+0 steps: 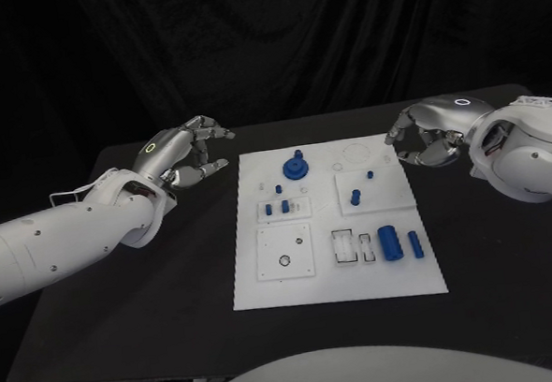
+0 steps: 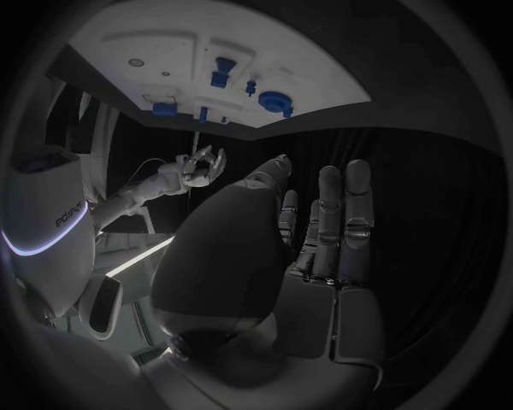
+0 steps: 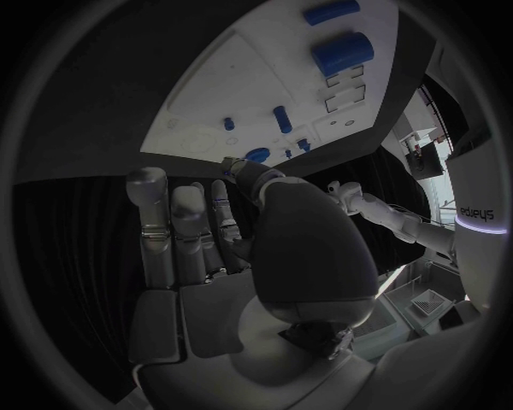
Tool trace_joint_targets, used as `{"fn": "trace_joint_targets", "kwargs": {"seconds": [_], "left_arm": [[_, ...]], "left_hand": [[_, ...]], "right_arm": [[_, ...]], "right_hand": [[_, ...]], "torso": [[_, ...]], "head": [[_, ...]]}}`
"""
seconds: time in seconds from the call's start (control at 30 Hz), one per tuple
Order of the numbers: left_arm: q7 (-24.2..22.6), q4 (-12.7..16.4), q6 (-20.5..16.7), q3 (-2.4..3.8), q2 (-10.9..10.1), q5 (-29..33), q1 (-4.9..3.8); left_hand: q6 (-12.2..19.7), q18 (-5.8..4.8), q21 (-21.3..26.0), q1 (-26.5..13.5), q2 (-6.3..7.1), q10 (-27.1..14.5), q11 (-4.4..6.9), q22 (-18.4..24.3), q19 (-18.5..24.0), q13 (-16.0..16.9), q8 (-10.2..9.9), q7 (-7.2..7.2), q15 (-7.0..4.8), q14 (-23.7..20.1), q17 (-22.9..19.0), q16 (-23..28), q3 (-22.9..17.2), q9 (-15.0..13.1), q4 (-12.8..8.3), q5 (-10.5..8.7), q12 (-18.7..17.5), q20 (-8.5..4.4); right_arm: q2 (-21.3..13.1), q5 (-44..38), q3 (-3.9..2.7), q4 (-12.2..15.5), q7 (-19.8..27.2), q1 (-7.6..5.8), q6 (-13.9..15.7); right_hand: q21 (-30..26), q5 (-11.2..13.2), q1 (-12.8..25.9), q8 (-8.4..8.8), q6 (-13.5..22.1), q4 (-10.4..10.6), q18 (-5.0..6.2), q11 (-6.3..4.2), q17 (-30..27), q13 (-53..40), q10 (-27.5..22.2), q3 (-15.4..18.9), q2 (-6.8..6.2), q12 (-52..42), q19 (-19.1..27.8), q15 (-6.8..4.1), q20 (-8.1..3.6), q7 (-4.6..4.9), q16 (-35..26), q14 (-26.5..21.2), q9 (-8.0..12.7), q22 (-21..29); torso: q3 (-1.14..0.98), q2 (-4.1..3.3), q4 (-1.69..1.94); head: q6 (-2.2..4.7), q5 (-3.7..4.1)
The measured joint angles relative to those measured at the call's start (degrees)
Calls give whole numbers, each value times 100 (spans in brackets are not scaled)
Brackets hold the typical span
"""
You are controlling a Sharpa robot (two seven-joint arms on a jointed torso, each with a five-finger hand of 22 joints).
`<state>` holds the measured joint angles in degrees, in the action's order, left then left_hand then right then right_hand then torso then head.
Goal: Assemble the parts on the task board
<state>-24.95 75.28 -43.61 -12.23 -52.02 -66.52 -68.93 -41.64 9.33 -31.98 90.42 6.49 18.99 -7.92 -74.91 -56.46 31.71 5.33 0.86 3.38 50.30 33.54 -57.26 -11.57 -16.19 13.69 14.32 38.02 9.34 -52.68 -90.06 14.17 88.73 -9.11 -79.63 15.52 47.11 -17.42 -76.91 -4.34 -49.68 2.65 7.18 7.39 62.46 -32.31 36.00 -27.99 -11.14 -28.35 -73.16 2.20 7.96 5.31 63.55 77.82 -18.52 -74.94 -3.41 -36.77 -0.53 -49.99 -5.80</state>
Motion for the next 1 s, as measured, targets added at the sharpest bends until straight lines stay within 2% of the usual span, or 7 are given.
{"fn": "trace_joint_targets", "kwargs": {"seconds": [0.13,0.27,0.33,0.43,0.6,0.87,1.0], "left_arm": [[-417,237,-46,-2,-94,746,6],[-869,511,29,-3,-228,1727,18],[-1029,644,181,-1,-314,2276,20],[-1156,788,484,1,-415,2958,22],[-1247,948,988,-10,-483,3703,39],[-1336,1030,1859,-6,-481,4551,52],[-1352,1037,2137,-8,-476,4744,64]], "left_hand": [[-378,-1,246,41,-41,565,-16,0,131,-332,66,-305,32,-225,-278,429,-35,-17,35,288,76,24],[-621,-9,794,-102,-121,738,-160,33,880,-743,52,-548,355,-1043,-849,1338,0,31,176,749,-108,177],[-640,-139,1363,-137,-158,715,-183,300,1548,-1002,-25,-567,523,-1546,-1207,1797,33,107,208,844,-218,246],[-816,-139,2245,-70,-295,774,4,917,2250,-1506,-82,-559,332,-2089,-1850,2427,208,226,272,1186,-304,133],[-725,-139,2827,5,-506,517,280,1571,2946,-2069,-135,-562,113,-2660,-2467,3070,409,443,274,1309,-531,-24],[-647,-138,2831,216,-717,412,177,2146,3059,-2569,-135,-597,294,-2695,-2923,3312,491,675,251,1793,-592,199],[-647,-138,2831,229,-729,404,130,2212,3021,-2633,-134,-597,339,-2650,-2964,3312,491,700,251,1793,-592,261]], "right_arm": [[137,-56,5,-245,44,124,-125],[253,-97,7,-407,99,217,-189],[298,-112,6,-450,129,264,-211],[338,-131,7,-460,153,300,-236],[369,-167,3,-440,159,352,-246],[492,-247,5,-495,143,421,-236],[527,-275,4,-549,137,466,-234]], "right_hand": [[43,111,-97,42,91,33,-1,67,-61,493,7,324,93,323,-55,22,55,7,59,-6,128,0],[96,127,-223,42,87,80,-1,48,-97,780,245,477,124,389,-112,42,39,30,127,3,215,0],[97,127,-252,42,54,66,-1,29,-126,887,367,493,143,390,-130,42,44,63,144,3,242,1],[148,127,-336,42,16,66,-1,11,-141,977,454,493,146,390,-169,42,22,59,148,3,255,1],[164,-75,-469,42,7,-33,-1,6,-183,1136,592,424,102,422,-190,42,2,130,189,3,300,1],[238,-162,-469,42,7,-43,-1,-8,-191,1308,754,378,102,456,-230,9,2,130,236,36,335,1],[237,-162,-469,34,-16,-27,-2,-12,-206,1365,793,362,102,466,-250,2,-18,107,236,44,339,1]], "torso": [[32,1,54],[62,1,99],[90,-2,136],[158,-7,229],[258,-13,333],[426,-24,400],[465,-26,410]], "head": [[0,122],[0,268],[0,350],[0,493],[0,627],[0,698],[0,717]]}}
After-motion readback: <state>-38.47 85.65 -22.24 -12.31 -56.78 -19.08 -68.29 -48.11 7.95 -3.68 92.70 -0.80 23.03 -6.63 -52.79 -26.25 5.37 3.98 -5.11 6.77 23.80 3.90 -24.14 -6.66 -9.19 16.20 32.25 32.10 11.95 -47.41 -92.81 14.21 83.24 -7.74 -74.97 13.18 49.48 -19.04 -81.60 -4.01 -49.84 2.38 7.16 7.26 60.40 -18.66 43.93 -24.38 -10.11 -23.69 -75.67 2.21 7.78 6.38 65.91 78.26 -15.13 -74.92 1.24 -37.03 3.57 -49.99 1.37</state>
